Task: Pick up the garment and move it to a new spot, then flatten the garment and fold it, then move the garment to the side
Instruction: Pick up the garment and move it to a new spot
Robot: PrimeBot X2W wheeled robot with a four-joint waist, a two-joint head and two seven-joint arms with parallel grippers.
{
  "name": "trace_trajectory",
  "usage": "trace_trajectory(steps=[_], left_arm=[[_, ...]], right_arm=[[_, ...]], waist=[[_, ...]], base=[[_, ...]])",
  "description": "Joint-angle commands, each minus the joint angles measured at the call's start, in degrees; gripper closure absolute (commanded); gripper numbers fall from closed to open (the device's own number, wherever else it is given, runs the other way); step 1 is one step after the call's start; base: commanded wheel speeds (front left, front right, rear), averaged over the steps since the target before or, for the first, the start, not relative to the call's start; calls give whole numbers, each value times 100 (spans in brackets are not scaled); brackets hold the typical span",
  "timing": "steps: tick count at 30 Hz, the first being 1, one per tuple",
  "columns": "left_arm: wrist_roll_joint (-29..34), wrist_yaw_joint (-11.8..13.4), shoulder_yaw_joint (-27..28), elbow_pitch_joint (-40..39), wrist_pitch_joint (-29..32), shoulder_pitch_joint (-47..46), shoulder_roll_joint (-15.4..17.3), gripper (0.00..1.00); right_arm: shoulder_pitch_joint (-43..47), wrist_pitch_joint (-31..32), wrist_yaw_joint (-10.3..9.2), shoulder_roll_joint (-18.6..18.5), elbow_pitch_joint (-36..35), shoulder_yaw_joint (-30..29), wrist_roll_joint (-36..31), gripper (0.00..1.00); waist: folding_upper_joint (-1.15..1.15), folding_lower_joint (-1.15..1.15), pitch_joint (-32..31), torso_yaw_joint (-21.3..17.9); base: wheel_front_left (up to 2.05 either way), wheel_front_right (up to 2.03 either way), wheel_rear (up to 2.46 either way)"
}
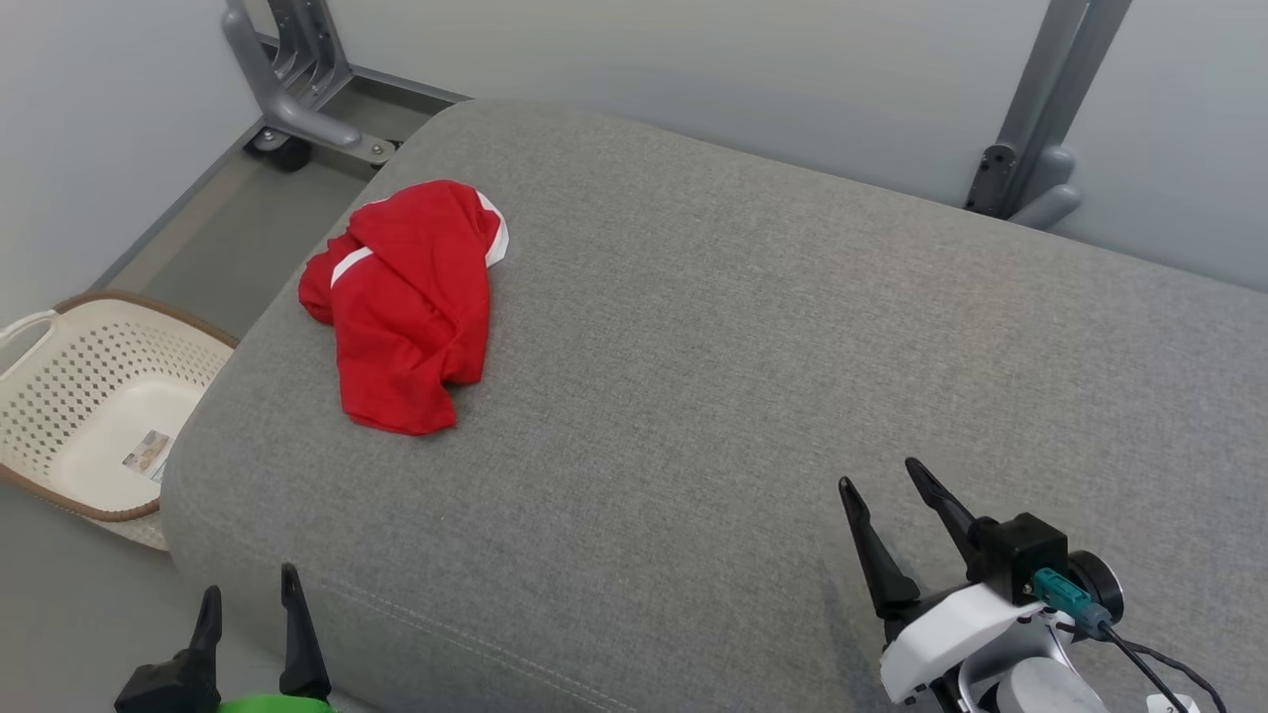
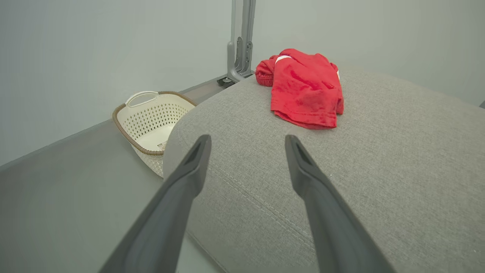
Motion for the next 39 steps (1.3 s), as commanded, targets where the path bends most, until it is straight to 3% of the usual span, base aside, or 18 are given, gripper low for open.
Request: trace_trajectory(steps=[1,7,11,17,21,32,35,39], left_arm=[[-182,-72,-26,68,2,24,13,0],[-452,-351,39,328,2,-294,17,0],[-313,-572,223,644,2,-794,21,0],[-325,-844,348,1391,2,-2000,361,0],[-541,-891,171,1964,2,-2784,646,0],[-1889,-884,-1133,2962,2,-4032,1303,0],[-1897,-884,-1156,3360,2,-4178,1493,0],[-1879,-816,-1092,3928,2,-4382,1413,0]], right_arm=[[30,1,-9,-28,-6,4,-32,0],[-159,1,-9,-196,-98,65,-80,0],[-283,1,-9,-378,-193,108,-93,0],[-578,0,-9,-757,-508,213,-147,0],[-811,1,-9,-1024,-784,266,-140,0],[-1074,16,-9,-1518,-1392,234,-82,0],[-973,36,-9,-1535,-1529,150,-81,0],[-891,92,-9,-1538,-1678,92,-62,0]], waist=[[0,0,84,97],[0,0,326,-77],[0,0,657,-269],[0,0,1325,-605],[0,0,1786,-842],[0,0,2580,-1372],[0,0,2632,-1452],[0,0,2673,-1543]], base=[[0,0,0],[0,0,0],[0,0,0],[0,0,0],[0,0,0],[0,0,0],[0,0,0],[0,0,0]])
